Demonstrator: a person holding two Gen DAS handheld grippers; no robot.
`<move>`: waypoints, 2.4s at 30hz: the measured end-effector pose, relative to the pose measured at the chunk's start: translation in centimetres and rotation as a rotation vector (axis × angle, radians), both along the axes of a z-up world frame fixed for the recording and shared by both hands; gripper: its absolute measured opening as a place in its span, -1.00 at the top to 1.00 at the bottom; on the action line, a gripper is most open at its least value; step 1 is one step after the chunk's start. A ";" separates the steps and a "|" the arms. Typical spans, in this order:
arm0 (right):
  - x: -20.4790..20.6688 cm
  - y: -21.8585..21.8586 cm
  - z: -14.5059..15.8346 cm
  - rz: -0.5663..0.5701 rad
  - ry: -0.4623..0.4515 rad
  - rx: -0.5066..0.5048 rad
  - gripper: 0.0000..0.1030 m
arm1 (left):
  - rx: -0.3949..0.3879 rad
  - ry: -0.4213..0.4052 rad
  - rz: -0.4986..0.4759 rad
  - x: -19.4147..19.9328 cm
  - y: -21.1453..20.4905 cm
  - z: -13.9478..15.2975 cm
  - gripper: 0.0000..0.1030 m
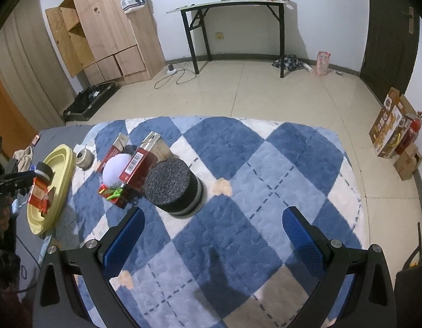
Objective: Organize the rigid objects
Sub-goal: 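Return both tools to the remaining objects on the rug, then grasp the round metal tin with left tool while right tool grasps the black foam cylinder, then lower the tin and foam cylinder into the yellow tray and open both tools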
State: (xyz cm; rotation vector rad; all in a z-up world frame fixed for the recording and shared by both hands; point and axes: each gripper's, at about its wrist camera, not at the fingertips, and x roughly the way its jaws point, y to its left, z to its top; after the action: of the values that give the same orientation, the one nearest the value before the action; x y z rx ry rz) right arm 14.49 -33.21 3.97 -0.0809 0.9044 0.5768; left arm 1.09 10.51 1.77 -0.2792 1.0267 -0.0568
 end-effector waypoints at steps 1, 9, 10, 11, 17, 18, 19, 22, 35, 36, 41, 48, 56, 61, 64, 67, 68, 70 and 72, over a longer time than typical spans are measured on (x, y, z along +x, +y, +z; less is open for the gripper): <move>0.0 0.1 -0.1 0.002 0.000 -0.001 -0.99 | 0.002 0.000 -0.001 0.0 0.0 0.0 -1.00; 0.2 0.9 -0.6 0.017 0.003 -0.007 -0.99 | 0.006 0.003 0.009 -0.2 0.7 -0.2 -1.00; 0.2 1.1 -0.7 0.020 0.005 -0.009 -0.99 | 0.007 0.005 0.011 -0.2 0.8 -0.2 -1.00; 0.3 1.2 -0.8 0.023 0.007 -0.011 -0.99 | 0.007 0.007 0.014 -0.2 1.0 -0.3 -1.00; 0.4 2.2 -1.6 0.043 0.018 -0.015 -0.99 | 0.013 0.023 -0.031 0.7 1.1 -0.8 -1.00; 0.5 2.4 -1.7 0.047 0.019 -0.020 -0.99 | 0.026 0.027 -0.042 1.1 0.9 -1.0 -1.00; 0.5 2.7 -2.0 0.052 0.021 -0.027 -0.99 | 0.045 0.027 -0.050 1.6 0.7 -1.2 -1.00; 1.0 4.1 -2.9 0.066 0.035 -0.044 -0.99 | 0.071 0.039 -0.050 3.6 0.5 -2.1 -1.00; 3.2 10.9 -8.1 0.220 -0.015 -0.249 -0.99 | 0.266 0.166 -0.117 12.2 0.7 -8.0 -0.96; 3.3 11.0 -8.2 0.219 -0.022 -0.245 -0.99 | 0.262 0.164 -0.111 12.3 0.7 -8.2 -0.86; 4.3 11.6 -9.5 0.219 -0.024 -0.223 -0.99 | 0.249 0.176 -0.149 12.7 0.3 -9.5 -0.40; 5.5 11.6 -10.8 0.189 -0.054 -0.198 -0.70 | 0.245 0.159 -0.157 12.6 0.6 -10.1 -0.03; 5.5 11.5 -10.9 0.205 -0.071 -0.168 -0.33 | 0.242 0.111 -0.139 12.0 0.5 -9.7 -0.02; 4.9 9.8 -9.2 0.181 -0.070 -0.128 -0.32 | 0.199 0.085 -0.156 10.9 -0.1 -8.1 -0.02; 4.3 8.3 -7.7 0.172 -0.076 -0.108 -0.32 | 0.178 0.061 -0.172 10.1 -0.8 -6.7 -0.02; 3.0 6.7 -6.0 0.172 -0.092 -0.089 -0.32 | 0.154 0.036 -0.179 9.0 -1.0 -4.8 -0.02; 2.5 6.5 -5.6 0.174 -0.096 -0.079 -0.32 | 0.145 0.020 -0.182 8.4 -0.7 -3.8 -0.02; 0.6 6.6 -4.2 0.203 -0.116 -0.056 -0.32 | 0.132 0.003 -0.179 7.2 -0.1 -2.3 -0.02; -1.5 7.5 -2.7 0.255 -0.132 -0.017 -0.32 | 0.124 -0.017 -0.170 5.4 0.5 -0.7 -0.02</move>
State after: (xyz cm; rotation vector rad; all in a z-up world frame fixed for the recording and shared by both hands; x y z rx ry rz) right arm 12.97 -25.66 1.26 -0.2494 0.7757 0.7910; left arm 6.45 11.04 1.09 -0.0780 1.0306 -0.1485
